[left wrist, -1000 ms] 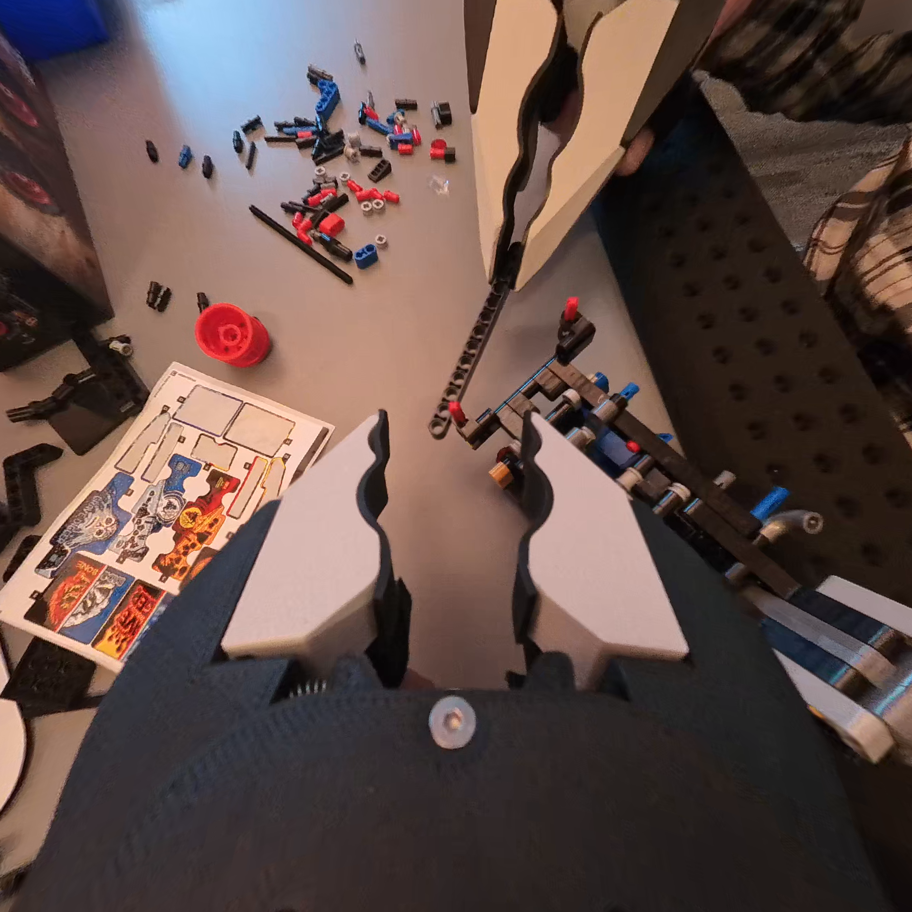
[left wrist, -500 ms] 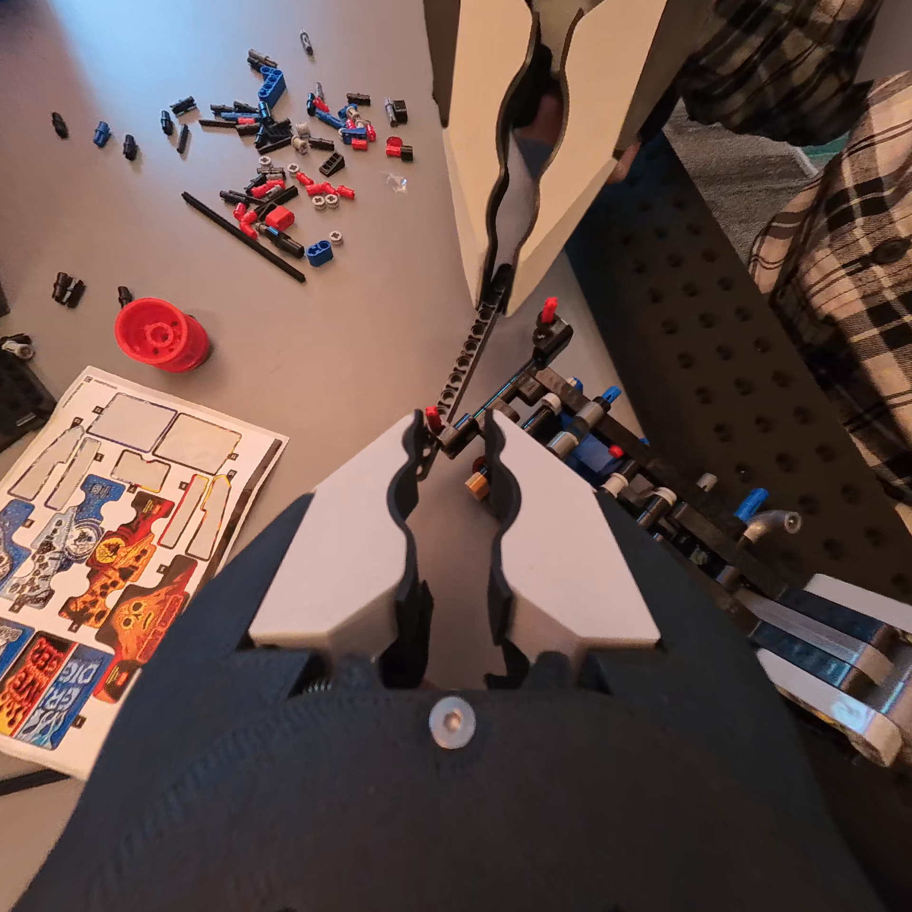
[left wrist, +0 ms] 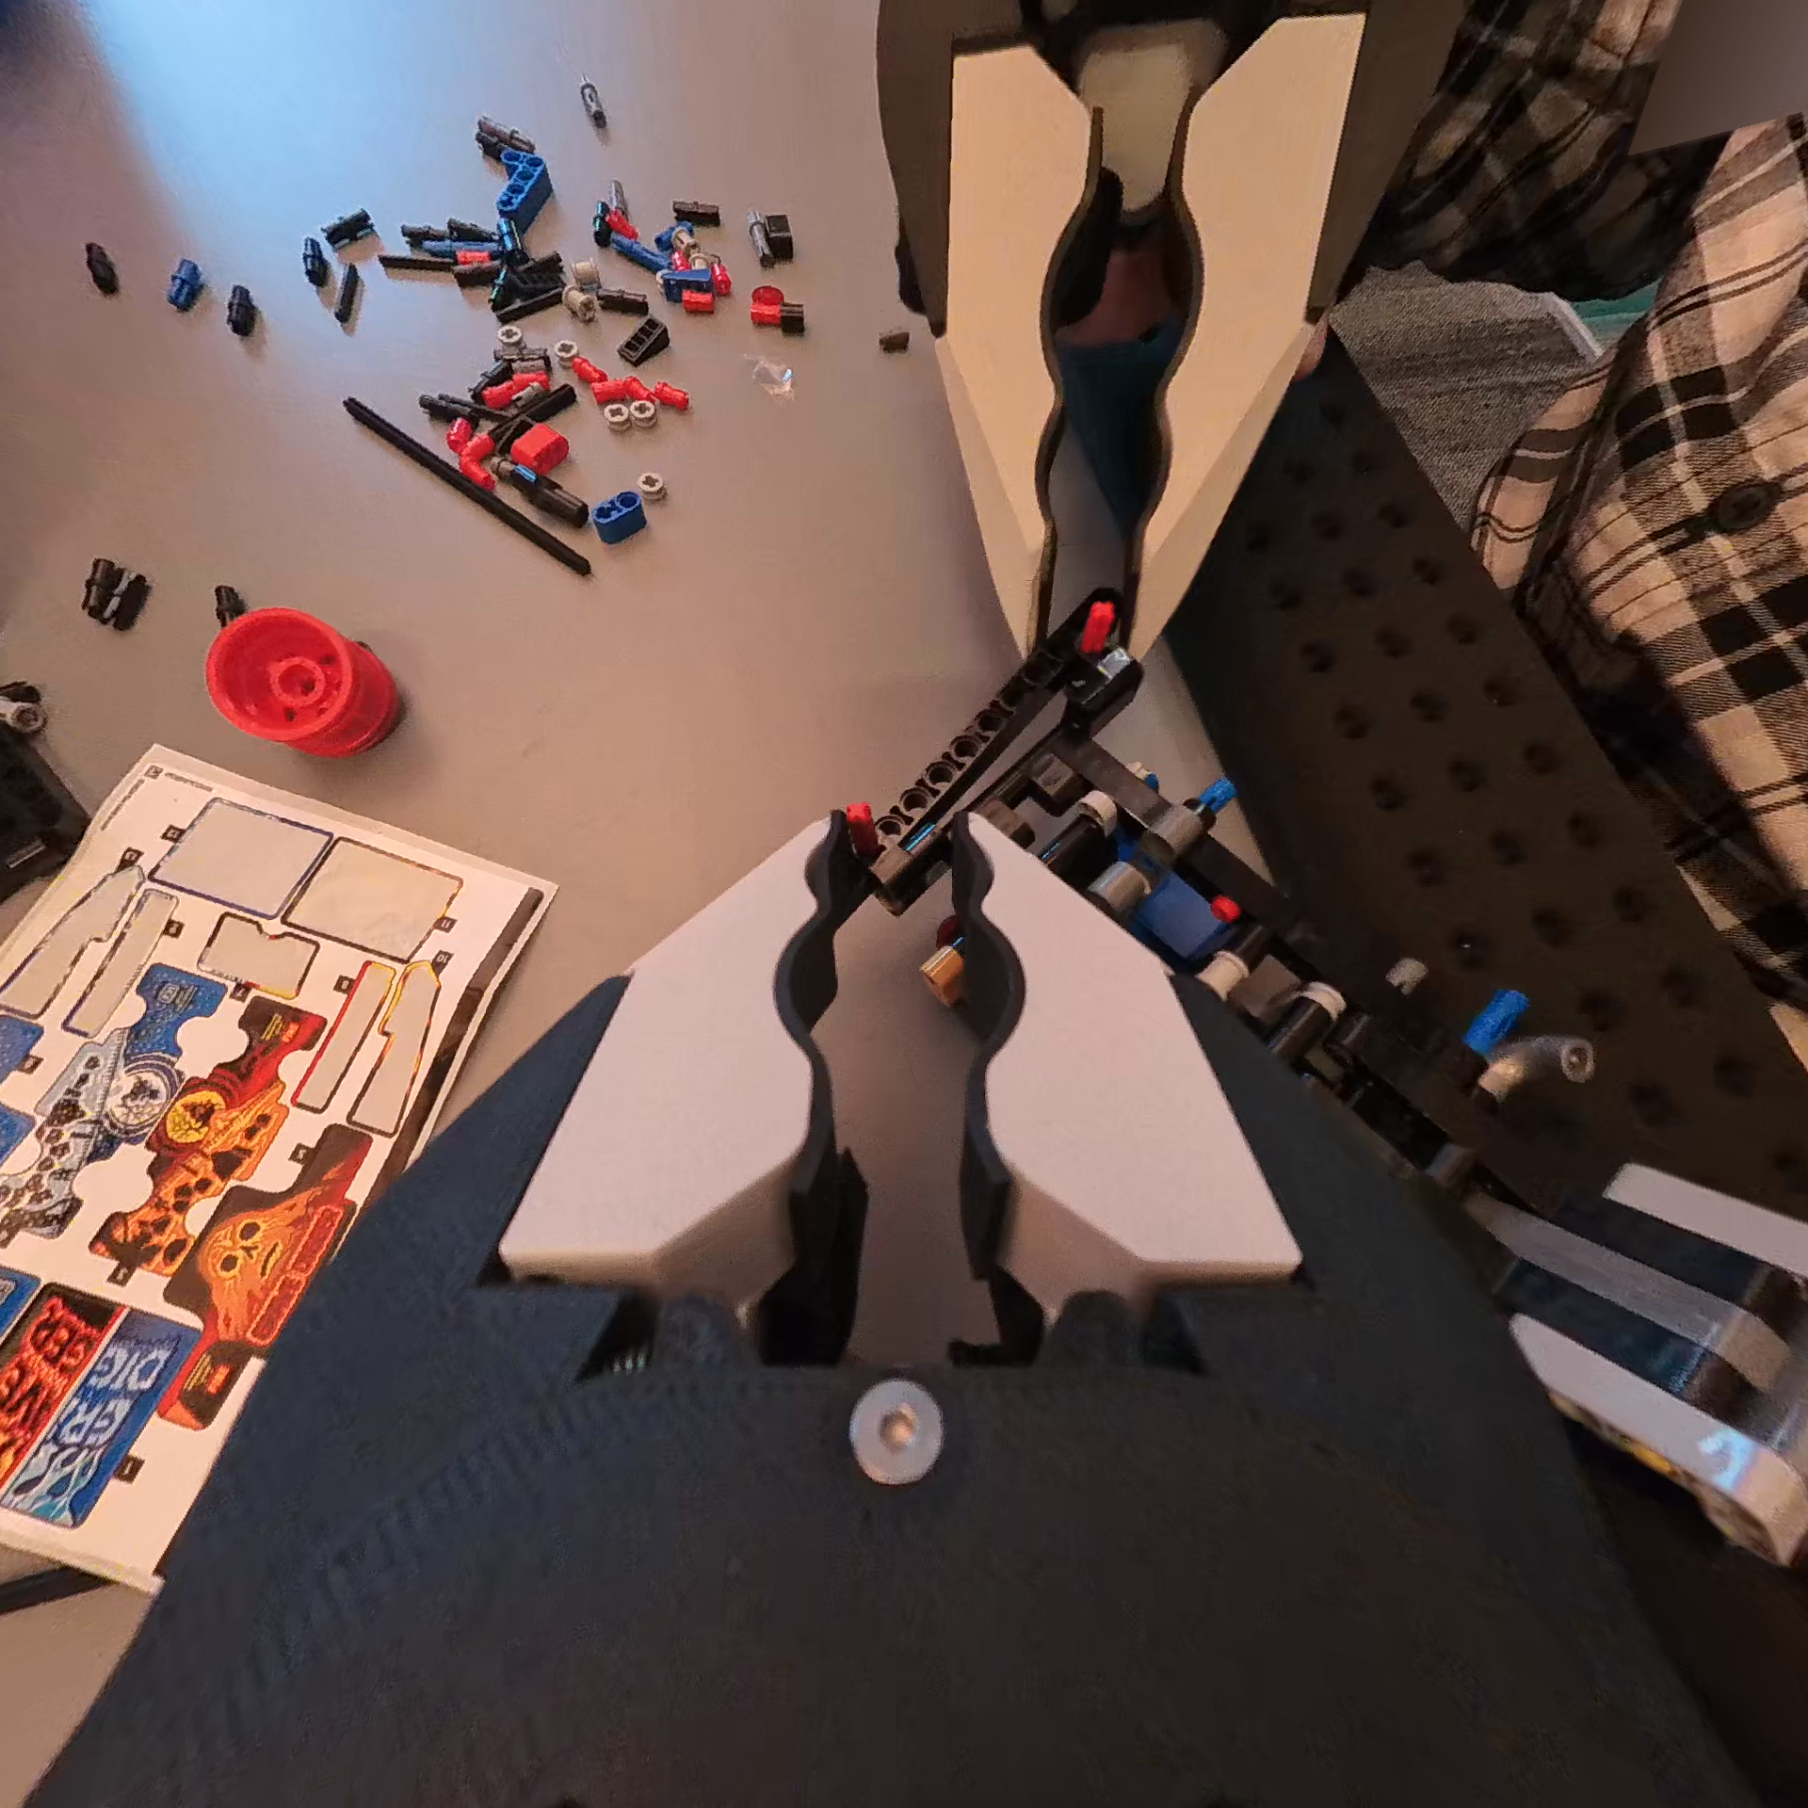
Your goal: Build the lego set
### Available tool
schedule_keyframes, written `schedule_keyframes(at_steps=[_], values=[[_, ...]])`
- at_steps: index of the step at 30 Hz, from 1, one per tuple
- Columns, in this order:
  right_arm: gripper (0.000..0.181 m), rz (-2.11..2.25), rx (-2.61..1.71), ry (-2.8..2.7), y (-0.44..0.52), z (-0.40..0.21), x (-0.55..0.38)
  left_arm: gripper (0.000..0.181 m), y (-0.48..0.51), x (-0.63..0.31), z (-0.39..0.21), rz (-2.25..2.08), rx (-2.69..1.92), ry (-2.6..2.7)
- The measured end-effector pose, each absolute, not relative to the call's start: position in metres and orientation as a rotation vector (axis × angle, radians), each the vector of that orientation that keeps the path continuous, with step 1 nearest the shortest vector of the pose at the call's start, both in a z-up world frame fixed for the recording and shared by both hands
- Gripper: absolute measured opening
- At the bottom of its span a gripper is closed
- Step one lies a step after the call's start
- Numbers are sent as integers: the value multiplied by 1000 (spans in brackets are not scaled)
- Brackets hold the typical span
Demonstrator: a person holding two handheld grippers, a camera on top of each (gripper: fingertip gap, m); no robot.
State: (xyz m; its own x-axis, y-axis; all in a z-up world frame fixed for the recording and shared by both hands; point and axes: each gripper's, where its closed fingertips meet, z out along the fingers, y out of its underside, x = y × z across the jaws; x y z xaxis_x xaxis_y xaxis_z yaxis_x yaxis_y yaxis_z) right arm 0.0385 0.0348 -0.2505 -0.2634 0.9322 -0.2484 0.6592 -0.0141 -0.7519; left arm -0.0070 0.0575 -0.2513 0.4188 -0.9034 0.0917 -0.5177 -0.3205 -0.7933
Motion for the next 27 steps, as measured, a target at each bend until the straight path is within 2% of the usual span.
schedule_keyframes(at_steps=[5,13,17,21,27], values=[[16,1174,-1644,-1924,31,-250,39,19,56,-6,-251,-712,-1977,1203],[33,1007,-1610,-1889,24,-255,38,19,56,-5,-251,-677,-1983,1210],[31,855,-1581,-1866,26,-257,36,18,56,-5,-251,-671,-1980,1202],[15,738,-1542,-1872,27,-262,37,18,54,-2,-250,-669,-1972,1213],[14,671,-1493,-1870,27,-263,38,18,53,0,-251,-633,-1968,1228]])
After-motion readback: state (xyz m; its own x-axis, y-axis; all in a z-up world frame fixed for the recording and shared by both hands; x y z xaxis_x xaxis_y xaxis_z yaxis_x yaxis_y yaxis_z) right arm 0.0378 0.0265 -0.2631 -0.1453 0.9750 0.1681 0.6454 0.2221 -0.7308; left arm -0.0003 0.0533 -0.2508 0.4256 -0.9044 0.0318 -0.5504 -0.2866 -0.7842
